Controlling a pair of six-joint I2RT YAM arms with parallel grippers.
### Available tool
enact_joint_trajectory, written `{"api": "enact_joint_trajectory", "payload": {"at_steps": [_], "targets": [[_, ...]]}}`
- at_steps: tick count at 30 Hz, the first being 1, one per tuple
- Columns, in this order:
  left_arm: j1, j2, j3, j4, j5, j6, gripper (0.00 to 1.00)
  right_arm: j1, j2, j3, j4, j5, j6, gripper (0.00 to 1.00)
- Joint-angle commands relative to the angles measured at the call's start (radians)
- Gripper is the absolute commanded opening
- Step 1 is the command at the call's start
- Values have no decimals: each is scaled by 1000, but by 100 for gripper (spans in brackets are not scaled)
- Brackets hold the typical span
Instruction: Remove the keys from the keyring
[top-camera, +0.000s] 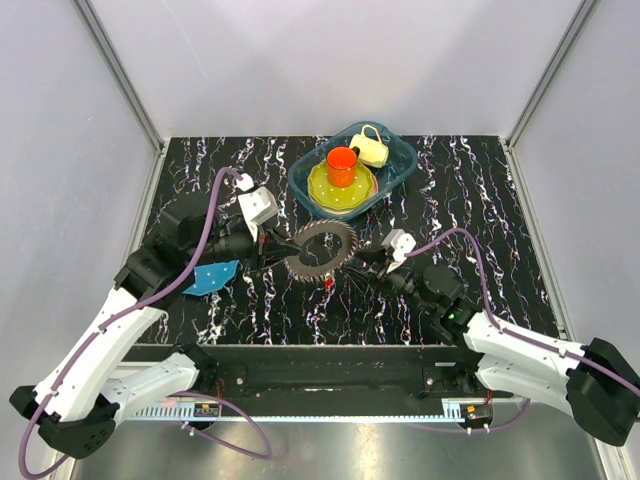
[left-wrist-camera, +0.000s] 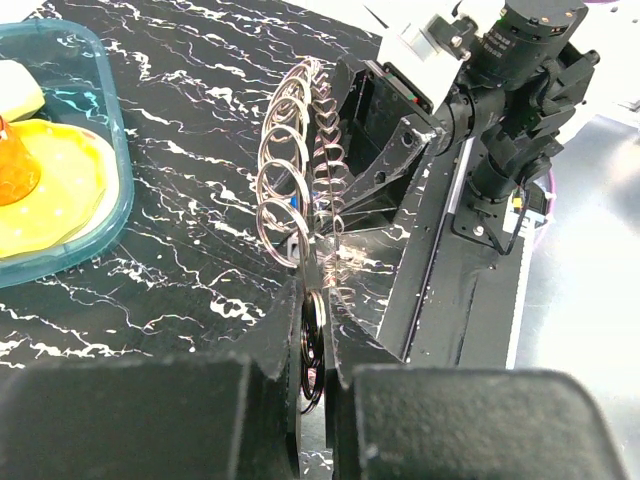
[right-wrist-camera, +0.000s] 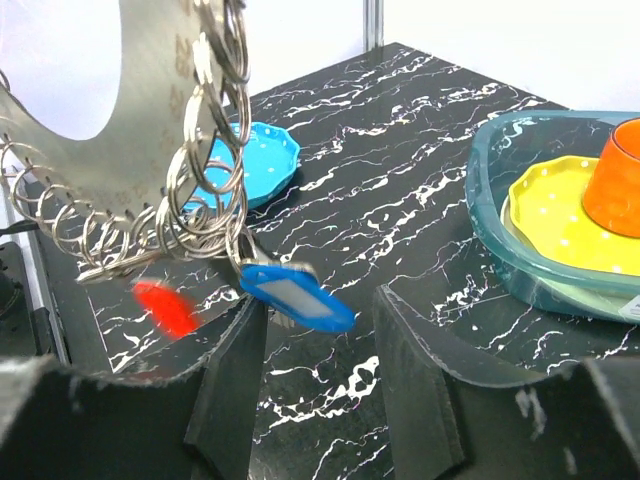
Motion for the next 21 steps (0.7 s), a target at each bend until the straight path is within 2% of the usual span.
{"api": "enact_joint_trajectory", "payload": {"at_steps": [1, 7, 15, 19, 21], "targets": [[0, -16, 57, 62, 63, -24, 0, 6, 14, 46, 124, -20, -21, 51], [0, -20, 48, 64, 43, -31, 0, 6, 5, 28, 146, -6, -27, 48], [0, -9, 75, 35, 14, -2, 0, 8, -23, 2, 132, 0, -94, 49], [0, -1, 91, 4, -7, 17, 0, 8, -47, 0, 83, 22, -119, 40], [0, 0, 92, 2, -7, 14, 0, 6, -58, -8, 72, 28, -123, 38]]}}
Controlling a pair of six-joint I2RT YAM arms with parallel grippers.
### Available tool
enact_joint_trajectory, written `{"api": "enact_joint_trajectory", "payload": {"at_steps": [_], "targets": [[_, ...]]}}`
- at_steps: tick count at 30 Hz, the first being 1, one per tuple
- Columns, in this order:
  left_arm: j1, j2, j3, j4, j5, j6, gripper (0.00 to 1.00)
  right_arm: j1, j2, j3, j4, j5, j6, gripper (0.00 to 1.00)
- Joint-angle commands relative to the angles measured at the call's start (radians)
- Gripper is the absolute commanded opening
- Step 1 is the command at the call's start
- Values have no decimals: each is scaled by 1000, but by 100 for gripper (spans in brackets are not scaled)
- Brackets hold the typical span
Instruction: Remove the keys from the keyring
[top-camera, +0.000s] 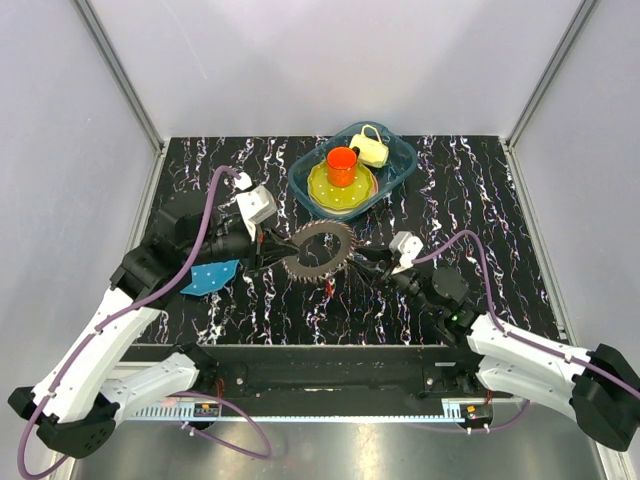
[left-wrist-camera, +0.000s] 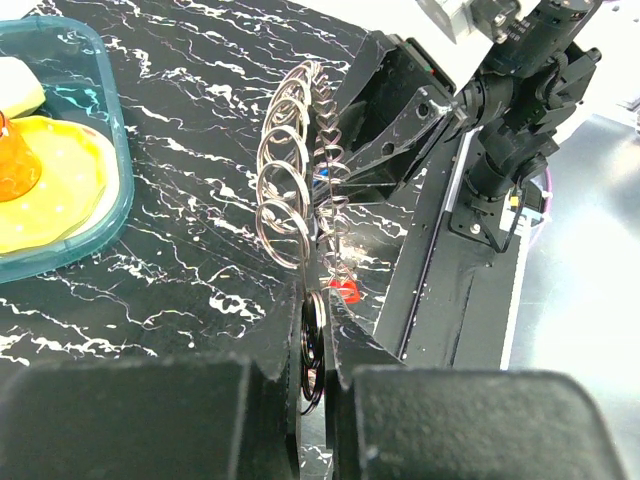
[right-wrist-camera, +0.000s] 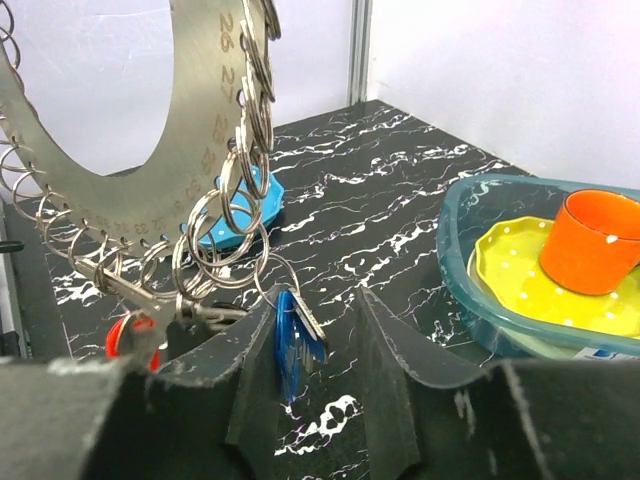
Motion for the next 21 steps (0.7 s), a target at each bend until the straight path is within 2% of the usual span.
{"api": "enact_joint_trajectory", "payload": {"at_steps": [1, 5, 9, 17, 21], "targets": [[0, -1, 64, 39, -10, 15, 0, 7, -36, -7, -8, 31, -45, 38], [-2, 5, 73, 41, 1, 6, 0, 7, -30, -21, -8, 26, -42, 38], [0, 5, 76, 39, -3, 6, 0, 7, -19, -20, -6, 2, -41, 45], [0, 7, 84, 33, 1, -5, 0, 7, -3, -10, 0, -10, -47, 43], [0, 14, 86, 33, 12, -12, 0, 7, 9, -7, 41, -52, -38, 50]]}}
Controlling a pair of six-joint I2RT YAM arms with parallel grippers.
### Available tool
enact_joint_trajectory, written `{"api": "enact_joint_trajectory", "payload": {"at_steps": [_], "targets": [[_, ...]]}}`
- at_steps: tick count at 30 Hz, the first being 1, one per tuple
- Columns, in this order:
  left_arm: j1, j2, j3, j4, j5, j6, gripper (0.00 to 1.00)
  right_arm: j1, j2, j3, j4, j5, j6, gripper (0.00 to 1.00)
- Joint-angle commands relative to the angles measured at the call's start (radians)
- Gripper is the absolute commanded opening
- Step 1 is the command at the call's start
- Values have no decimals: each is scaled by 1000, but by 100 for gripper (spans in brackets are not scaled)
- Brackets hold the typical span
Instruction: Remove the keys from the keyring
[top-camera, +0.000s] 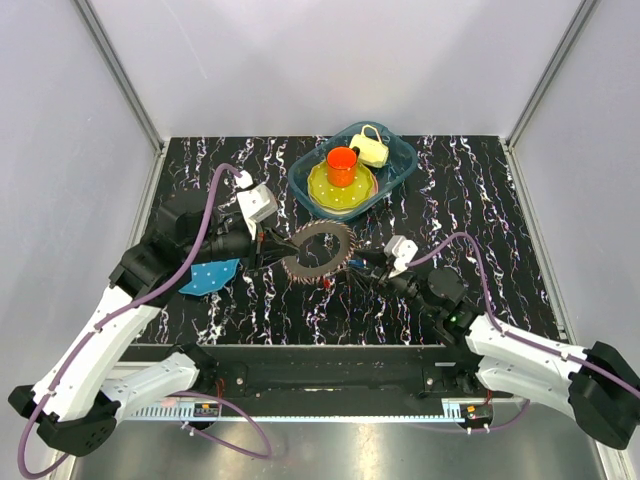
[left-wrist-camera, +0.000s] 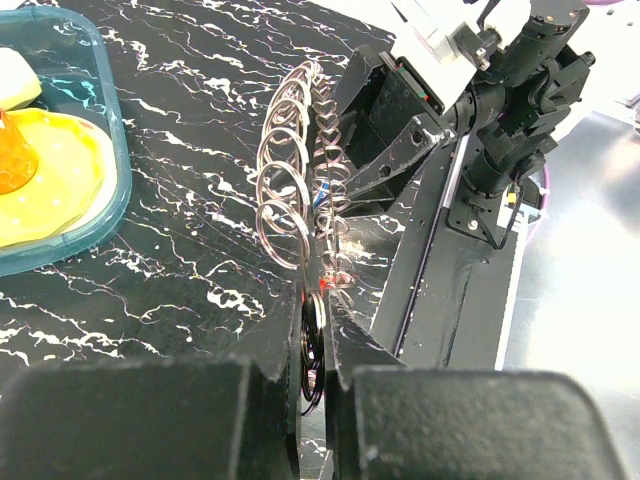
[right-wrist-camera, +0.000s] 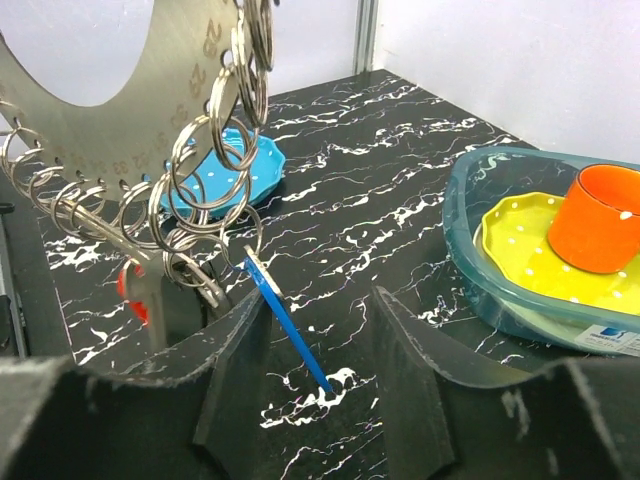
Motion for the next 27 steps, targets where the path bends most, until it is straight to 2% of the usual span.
{"api": "enact_joint_trajectory", "payload": {"at_steps": [1, 16, 18, 20, 21, 24, 27], "targets": [[0, 2, 56, 69, 14, -18, 0, 6, 18, 21, 75, -44, -6, 51], [0, 22, 53, 72, 33, -32, 0, 9, 119, 61, 170, -65, -28, 54], [0, 19, 49, 72, 33, -35, 0, 9, 130, 61, 188, -64, -26, 49], [0, 15, 42, 73, 26, -35, 0, 7, 136, 65, 184, -59, -28, 38], [0, 10, 36, 75, 13, -33, 0, 7, 131, 64, 180, -42, -28, 27], [0, 4, 13, 75, -33, -29, 0, 9, 105, 47, 167, 10, -16, 12], [0, 4, -5, 75, -76, -33, 0, 7, 52, 39, 97, 37, 0, 3]]}}
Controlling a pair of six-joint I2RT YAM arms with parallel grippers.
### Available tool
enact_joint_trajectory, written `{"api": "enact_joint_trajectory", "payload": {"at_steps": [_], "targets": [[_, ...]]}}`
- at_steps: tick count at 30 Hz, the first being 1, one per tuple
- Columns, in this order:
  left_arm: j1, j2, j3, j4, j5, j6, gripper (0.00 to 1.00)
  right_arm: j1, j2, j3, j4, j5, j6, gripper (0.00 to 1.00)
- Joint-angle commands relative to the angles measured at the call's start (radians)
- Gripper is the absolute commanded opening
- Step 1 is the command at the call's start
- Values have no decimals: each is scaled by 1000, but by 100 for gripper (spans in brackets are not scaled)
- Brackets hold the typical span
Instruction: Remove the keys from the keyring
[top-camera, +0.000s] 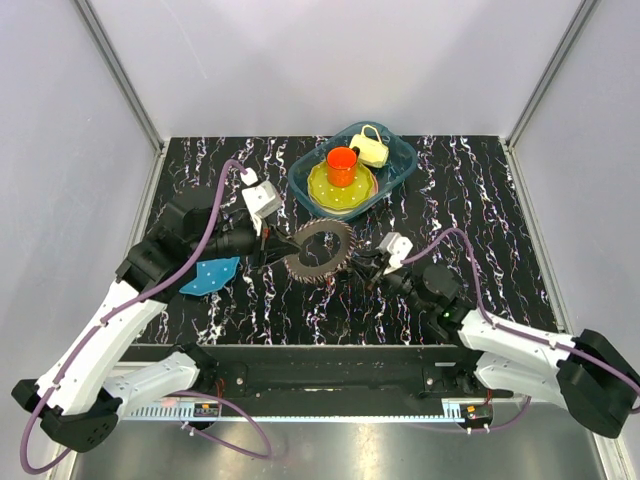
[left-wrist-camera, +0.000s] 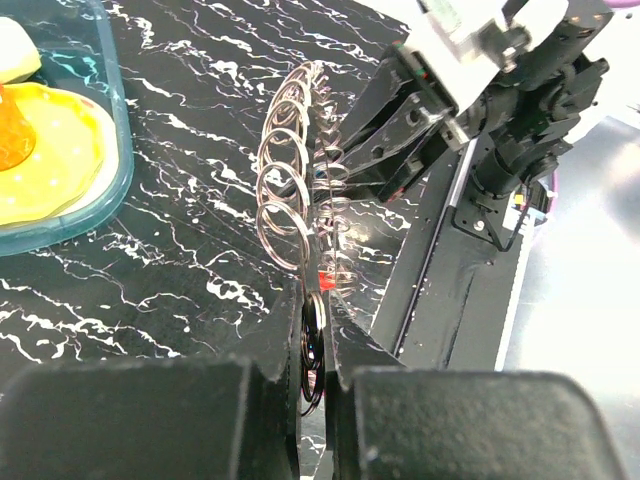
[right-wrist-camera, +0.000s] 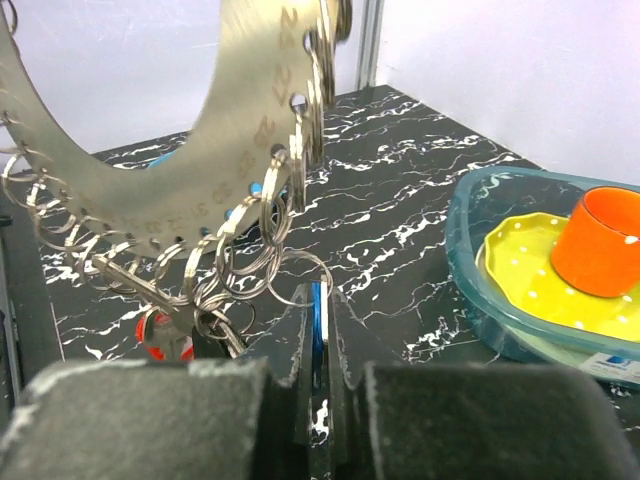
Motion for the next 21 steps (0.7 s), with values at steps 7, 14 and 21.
{"api": "enact_joint_trajectory", "payload": {"at_steps": [7, 14, 21], "targets": [[0, -18, -45, 130, -208, -79, 0, 5, -171, 92, -274, 220, 68, 0], [2, -30, -160, 232, -305, -217, 0, 5, -159, 179, -456, 237, 56, 0], [6, -71, -294, 301, -348, -318, 0, 7, -103, 271, -578, 251, 36, 0]]}}
